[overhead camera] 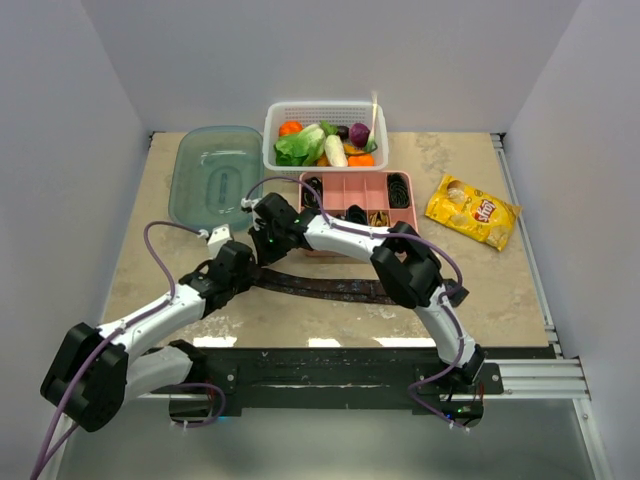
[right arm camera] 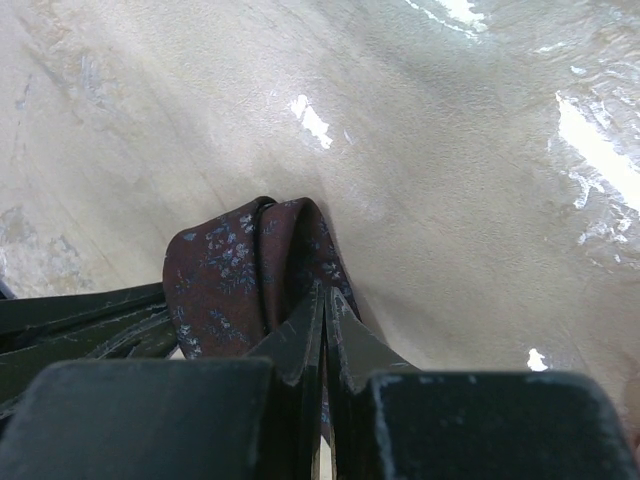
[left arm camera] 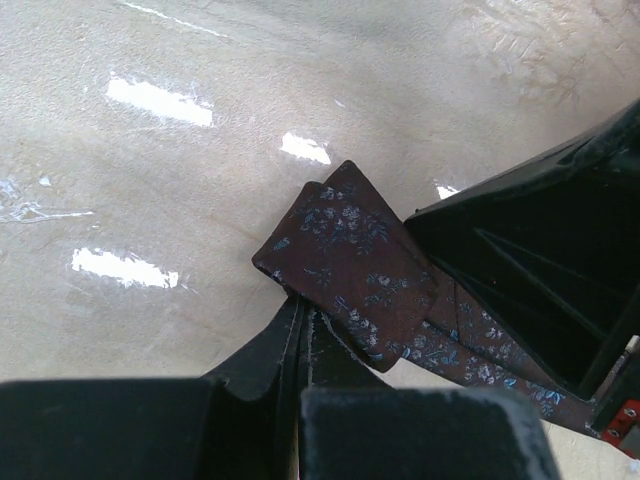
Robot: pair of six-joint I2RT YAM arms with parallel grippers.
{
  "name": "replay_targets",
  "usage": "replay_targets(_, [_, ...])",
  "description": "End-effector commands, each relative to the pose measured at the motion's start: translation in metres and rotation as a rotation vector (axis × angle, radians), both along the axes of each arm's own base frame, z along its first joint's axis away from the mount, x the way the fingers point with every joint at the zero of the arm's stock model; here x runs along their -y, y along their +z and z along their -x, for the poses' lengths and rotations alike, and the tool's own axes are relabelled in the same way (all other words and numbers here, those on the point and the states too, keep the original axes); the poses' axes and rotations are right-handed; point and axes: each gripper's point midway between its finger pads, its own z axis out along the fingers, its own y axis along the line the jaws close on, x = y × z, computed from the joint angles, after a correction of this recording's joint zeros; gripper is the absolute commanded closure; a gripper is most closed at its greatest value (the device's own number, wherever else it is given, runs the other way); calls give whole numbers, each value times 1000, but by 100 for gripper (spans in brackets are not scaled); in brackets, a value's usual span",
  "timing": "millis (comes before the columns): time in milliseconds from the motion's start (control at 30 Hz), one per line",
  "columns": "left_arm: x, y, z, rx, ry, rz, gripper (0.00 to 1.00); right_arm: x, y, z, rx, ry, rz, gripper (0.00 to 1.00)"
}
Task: Roll the ties
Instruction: Roll the tie at the center of the board.
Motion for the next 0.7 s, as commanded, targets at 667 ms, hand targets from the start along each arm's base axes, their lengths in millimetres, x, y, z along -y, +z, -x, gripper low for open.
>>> replay_targets(667, [8,-8,-13,36,12,27,100,10,-11,2,26,51,68,100])
